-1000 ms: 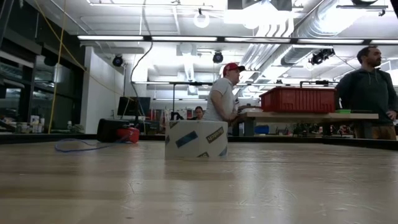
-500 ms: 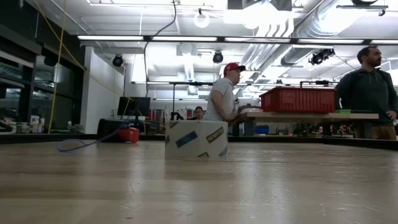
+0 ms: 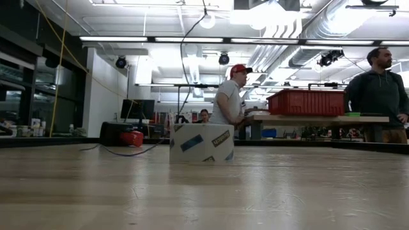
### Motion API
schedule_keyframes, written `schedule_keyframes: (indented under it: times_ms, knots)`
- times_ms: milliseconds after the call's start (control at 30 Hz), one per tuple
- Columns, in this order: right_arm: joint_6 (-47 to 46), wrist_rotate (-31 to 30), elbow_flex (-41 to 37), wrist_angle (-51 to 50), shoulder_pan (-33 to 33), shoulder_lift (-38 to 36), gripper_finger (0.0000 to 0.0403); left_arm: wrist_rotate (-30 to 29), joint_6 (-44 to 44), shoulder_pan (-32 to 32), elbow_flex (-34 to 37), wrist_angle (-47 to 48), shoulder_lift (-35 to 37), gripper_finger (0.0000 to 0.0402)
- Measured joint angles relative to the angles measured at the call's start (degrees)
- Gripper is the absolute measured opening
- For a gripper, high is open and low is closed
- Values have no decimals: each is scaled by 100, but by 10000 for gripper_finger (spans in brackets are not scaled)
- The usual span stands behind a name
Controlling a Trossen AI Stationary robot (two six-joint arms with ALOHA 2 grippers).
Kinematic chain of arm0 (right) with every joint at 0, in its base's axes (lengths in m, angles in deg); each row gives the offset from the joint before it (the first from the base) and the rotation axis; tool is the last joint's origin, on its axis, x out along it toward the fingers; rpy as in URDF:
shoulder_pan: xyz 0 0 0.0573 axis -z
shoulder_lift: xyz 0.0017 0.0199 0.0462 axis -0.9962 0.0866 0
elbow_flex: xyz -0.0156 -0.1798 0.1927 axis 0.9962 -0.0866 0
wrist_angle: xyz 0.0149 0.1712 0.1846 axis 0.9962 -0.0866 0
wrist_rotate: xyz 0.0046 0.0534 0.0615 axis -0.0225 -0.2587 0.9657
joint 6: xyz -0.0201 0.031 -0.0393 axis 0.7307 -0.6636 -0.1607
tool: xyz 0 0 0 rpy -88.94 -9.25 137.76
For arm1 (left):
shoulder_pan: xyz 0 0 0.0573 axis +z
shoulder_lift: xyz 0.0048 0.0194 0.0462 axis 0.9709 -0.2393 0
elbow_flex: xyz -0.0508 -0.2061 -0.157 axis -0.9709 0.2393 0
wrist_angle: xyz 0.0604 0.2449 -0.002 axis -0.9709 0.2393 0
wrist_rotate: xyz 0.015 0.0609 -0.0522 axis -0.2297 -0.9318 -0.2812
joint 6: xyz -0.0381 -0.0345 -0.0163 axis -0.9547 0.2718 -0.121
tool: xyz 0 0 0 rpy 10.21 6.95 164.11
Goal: Coil cords
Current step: Coil the blue wire on the spool
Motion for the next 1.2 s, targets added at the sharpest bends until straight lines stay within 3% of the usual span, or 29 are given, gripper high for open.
schedule_keyframes:
  times_ms: [267, 433, 600, 800, 1000, 1200]
  knots:
    - [29, 521, 1, 16, 270, 28, 0, 366, -381, -816, 0, 152, -286, 0]
    - [-11, 870, 0, 161, 408, 61, 0, 642, -726, -1296, 0, -309, -602, 0]
    - [-13, 1355, 2, 525, 526, 92, 0, 1146, -1528, -1712, 0, -1548, -960, 0]
    - [-36, 1923, -1, 756, 533, 188, 0, 1619, -2632, -2075, 2, -3833, -1399, 0]
    - [-322, 2228, 2, 734, 531, 370, 0, 1548, -2779, -2252, 2, -5540, -1646, 0]
    - [-620, 2482, 1, 797, 533, 524, 0, 1465, -2832, -2441, 2, -6603, -1783, 0]
